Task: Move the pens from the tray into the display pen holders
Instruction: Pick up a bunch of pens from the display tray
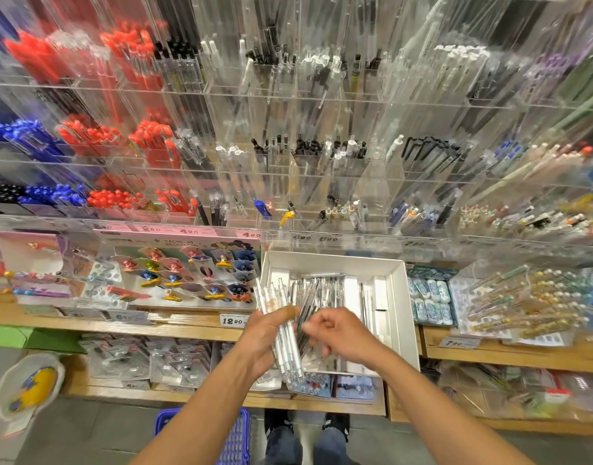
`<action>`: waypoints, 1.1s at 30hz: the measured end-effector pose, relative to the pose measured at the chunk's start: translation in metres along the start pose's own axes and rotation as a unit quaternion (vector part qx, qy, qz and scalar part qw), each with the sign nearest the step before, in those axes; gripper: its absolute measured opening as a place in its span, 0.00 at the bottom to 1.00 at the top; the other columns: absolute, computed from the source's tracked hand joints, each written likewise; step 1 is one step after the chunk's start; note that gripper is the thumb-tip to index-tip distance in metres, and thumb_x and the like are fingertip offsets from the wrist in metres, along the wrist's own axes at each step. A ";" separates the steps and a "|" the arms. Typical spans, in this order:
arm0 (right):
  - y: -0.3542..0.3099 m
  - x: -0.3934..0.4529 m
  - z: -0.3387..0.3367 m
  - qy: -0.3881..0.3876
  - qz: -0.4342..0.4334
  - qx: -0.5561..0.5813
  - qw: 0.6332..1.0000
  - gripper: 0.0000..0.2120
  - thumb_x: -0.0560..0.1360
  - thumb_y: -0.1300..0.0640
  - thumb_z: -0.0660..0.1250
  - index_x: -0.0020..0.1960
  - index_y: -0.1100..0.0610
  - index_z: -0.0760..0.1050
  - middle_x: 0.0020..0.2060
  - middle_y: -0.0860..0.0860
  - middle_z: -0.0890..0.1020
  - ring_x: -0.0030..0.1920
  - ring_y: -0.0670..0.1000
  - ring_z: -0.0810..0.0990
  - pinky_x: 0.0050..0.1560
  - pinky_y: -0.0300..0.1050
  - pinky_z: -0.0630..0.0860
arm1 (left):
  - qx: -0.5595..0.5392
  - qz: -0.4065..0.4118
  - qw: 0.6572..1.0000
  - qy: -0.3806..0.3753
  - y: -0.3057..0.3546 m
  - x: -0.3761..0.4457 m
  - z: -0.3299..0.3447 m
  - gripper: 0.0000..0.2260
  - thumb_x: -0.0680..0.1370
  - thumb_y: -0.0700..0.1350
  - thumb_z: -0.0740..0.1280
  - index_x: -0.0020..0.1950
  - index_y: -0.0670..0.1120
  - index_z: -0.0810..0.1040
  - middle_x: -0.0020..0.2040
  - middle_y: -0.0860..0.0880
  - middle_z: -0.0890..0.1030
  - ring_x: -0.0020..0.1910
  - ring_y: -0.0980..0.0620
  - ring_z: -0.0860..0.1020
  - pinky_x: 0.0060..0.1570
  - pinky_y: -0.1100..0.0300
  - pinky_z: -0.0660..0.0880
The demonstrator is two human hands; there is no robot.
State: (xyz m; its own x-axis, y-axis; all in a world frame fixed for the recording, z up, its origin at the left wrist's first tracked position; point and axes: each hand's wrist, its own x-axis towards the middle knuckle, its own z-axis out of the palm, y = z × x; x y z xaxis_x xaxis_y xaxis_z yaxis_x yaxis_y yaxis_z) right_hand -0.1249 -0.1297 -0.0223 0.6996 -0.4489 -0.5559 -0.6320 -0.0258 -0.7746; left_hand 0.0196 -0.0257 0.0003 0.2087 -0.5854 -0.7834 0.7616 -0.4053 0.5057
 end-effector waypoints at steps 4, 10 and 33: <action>0.038 0.020 -0.013 -0.004 0.062 -0.195 0.979 0.05 0.77 0.56 0.68 0.52 0.56 0.79 0.51 0.49 0.82 0.46 0.48 0.80 0.40 0.32 0.71 | -0.031 0.004 0.999 0.015 0.002 -0.002 -0.008 0.24 0.64 0.38 0.75 0.57 0.33 0.77 0.33 0.43 0.80 0.28 0.49 0.79 0.26 0.59 0.77; 0.062 0.033 0.009 -0.114 0.080 -0.399 0.906 0.06 0.74 0.62 0.68 0.46 0.67 0.79 0.38 0.56 0.80 0.39 0.55 0.81 0.49 0.42 0.74 | -0.048 0.006 0.998 0.035 -0.001 -0.002 -0.024 0.18 0.73 0.35 0.72 0.62 0.34 0.74 0.35 0.44 0.79 0.30 0.51 0.79 0.28 0.59 0.78; -0.015 -0.034 -0.028 -0.020 0.031 -0.036 0.999 0.10 0.81 0.48 0.59 0.47 0.53 0.73 0.39 0.52 0.85 0.24 0.43 0.69 0.25 0.35 0.66 | -0.040 0.023 0.999 0.017 -0.022 -0.025 -0.061 0.12 0.70 0.32 0.72 0.53 0.34 0.78 0.39 0.41 0.83 0.36 0.47 0.83 0.35 0.55 0.80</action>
State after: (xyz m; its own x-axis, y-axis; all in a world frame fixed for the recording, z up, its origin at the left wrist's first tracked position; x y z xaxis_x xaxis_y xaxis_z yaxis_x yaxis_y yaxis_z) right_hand -0.1482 -0.1391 0.0167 0.6700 -0.4161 -0.6147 -0.6957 -0.0630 -0.7156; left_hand 0.0348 0.0407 -0.0135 0.2638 -0.5775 -0.7726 0.7972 -0.3204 0.5117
